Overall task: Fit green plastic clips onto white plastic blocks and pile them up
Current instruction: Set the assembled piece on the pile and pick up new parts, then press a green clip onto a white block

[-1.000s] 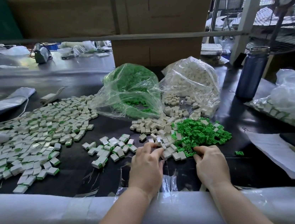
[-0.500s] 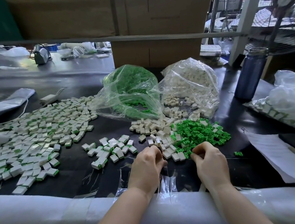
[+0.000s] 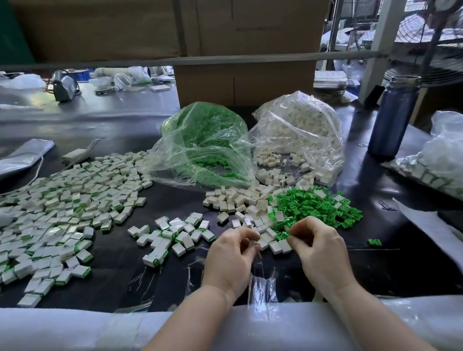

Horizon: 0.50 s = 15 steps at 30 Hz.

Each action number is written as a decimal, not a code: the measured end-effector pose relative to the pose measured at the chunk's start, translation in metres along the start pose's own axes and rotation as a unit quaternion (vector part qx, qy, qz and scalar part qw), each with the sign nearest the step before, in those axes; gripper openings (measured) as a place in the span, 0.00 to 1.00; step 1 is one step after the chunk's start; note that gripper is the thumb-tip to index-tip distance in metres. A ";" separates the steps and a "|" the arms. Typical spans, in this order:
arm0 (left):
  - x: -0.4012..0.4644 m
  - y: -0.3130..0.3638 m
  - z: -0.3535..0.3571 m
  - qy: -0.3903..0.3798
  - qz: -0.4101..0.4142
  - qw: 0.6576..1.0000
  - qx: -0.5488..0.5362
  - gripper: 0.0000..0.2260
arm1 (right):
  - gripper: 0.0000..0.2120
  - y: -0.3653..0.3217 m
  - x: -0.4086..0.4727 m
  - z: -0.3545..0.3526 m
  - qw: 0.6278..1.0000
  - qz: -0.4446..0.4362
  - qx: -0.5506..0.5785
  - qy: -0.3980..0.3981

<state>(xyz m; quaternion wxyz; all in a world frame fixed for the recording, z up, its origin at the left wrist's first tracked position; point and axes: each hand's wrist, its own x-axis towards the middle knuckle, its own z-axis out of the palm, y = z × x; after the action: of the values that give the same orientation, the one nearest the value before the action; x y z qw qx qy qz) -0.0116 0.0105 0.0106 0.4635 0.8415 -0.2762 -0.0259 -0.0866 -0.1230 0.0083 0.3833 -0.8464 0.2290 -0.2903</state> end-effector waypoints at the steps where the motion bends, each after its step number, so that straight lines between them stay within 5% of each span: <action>1: 0.001 0.001 0.000 -0.001 0.002 1.000 0.000 0.05 | 0.06 -0.001 0.001 0.000 1.000 -0.002 0.001 -0.003; 15: 0.007 0.003 0.018 0.024 -0.042 0.986 -0.157 0.07 | 0.06 0.004 0.008 0.008 0.998 0.014 0.055 0.009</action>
<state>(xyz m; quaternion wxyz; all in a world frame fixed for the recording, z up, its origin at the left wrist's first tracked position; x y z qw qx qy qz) -0.0126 -0.0078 0.0041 0.5947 0.7698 -0.2217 -0.0682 -0.0762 -0.1259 0.0033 0.4310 -0.8183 0.2281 -0.3044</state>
